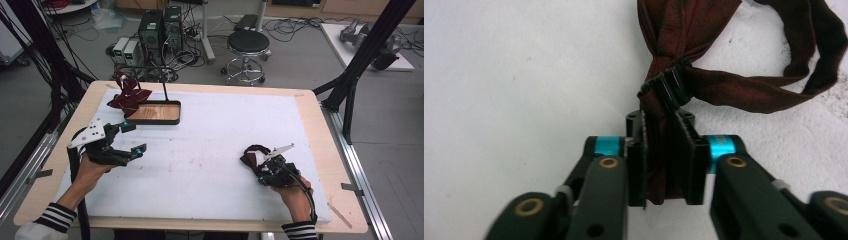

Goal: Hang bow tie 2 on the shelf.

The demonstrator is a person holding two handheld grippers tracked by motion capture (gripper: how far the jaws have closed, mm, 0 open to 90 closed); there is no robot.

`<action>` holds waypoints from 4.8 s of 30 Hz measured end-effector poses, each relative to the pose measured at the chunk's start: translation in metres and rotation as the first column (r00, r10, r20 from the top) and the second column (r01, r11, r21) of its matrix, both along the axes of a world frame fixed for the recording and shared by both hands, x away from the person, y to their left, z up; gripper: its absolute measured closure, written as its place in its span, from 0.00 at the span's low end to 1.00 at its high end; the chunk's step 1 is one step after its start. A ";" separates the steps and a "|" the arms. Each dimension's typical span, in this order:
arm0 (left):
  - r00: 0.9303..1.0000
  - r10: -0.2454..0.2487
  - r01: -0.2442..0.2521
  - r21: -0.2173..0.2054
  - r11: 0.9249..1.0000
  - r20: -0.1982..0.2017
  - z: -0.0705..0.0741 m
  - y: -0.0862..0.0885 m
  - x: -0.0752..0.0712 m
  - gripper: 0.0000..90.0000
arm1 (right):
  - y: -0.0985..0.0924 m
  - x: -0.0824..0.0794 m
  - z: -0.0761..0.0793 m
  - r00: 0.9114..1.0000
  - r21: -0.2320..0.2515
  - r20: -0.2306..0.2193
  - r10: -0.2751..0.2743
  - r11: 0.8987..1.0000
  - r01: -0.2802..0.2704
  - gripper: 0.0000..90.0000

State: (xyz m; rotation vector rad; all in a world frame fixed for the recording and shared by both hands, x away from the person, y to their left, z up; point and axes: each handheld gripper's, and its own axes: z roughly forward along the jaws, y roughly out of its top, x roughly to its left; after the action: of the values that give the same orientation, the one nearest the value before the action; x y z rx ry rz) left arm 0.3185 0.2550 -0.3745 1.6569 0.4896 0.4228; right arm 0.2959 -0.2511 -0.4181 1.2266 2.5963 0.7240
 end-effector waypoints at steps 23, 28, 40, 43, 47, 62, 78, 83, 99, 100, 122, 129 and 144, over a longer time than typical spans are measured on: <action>1.000 -0.013 0.013 0.015 1.000 -0.002 0.000 -0.003 0.000 0.17 | 0.007 -0.004 0.007 0.994 0.099 0.090 0.055 0.993 -0.064 0.90; 1.000 -0.016 0.016 0.016 1.000 0.004 0.002 -0.004 0.000 0.17 | 0.010 -0.005 0.011 0.985 0.145 0.155 0.074 0.985 -0.097 0.90; 0.999 -0.047 0.047 0.029 0.998 0.018 0.010 -0.014 0.000 0.17 | 0.018 -0.006 0.025 0.947 0.326 0.299 0.121 0.919 -0.220 0.90; 0.998 -0.058 0.057 0.036 0.998 0.022 0.011 -0.018 0.000 0.17 | 0.022 -0.005 0.029 0.934 0.347 0.330 0.136 0.903 -0.255 0.90; 0.997 -0.069 0.068 0.048 0.997 0.019 0.012 -0.022 0.000 0.17 | 0.029 -0.004 0.033 0.915 0.372 0.372 0.160 0.877 -0.304 0.90; 0.990 -0.139 0.137 0.064 0.988 0.027 0.020 -0.035 0.000 0.17 | 0.053 -0.001 0.048 0.863 0.427 0.454 0.224 0.795 -0.431 0.90; 0.968 -0.252 0.251 0.066 0.966 0.009 0.029 -0.065 0.002 0.17 | 0.082 0.005 0.058 0.805 0.413 0.491 0.333 0.725 -0.552 0.90; 0.960 -0.279 0.278 0.071 0.958 -0.003 0.028 -0.073 0.002 0.17 | 0.093 0.005 0.056 0.795 0.409 0.481 0.369 0.708 -0.576 0.90; 0.930 -0.365 0.368 0.088 0.926 -0.044 0.026 -0.086 0.000 0.17 | 0.120 0.003 0.057 0.755 0.375 0.484 0.442 0.675 -0.635 0.90; 0.930 -0.365 0.368 0.088 0.926 -0.044 0.026 -0.086 0.000 0.17 | 0.121 0.003 0.058 0.752 0.375 0.487 0.444 0.672 -0.639 0.90; 0.909 -0.418 0.418 0.030 0.908 -0.013 0.029 -0.076 -0.001 0.35 | 0.138 0.003 0.061 0.674 0.295 0.528 0.517 0.633 -0.716 0.90; 0.903 -0.430 0.430 0.028 0.903 0.014 0.028 -0.072 -0.002 0.49 | 0.138 0.002 0.061 0.678 0.300 0.522 0.518 0.632 -0.714 0.90; 0.906 -0.422 0.422 0.046 0.905 0.003 0.027 -0.068 -0.007 0.82 | 0.137 0.002 0.061 0.698 0.315 0.509 0.503 0.646 -0.695 0.90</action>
State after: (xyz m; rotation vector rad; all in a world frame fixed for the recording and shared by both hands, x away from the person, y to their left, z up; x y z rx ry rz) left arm 0.3118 0.1866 -0.3474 1.7455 0.1005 0.1219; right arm 0.2984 -0.1141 -0.3569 0.1411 2.5261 1.6462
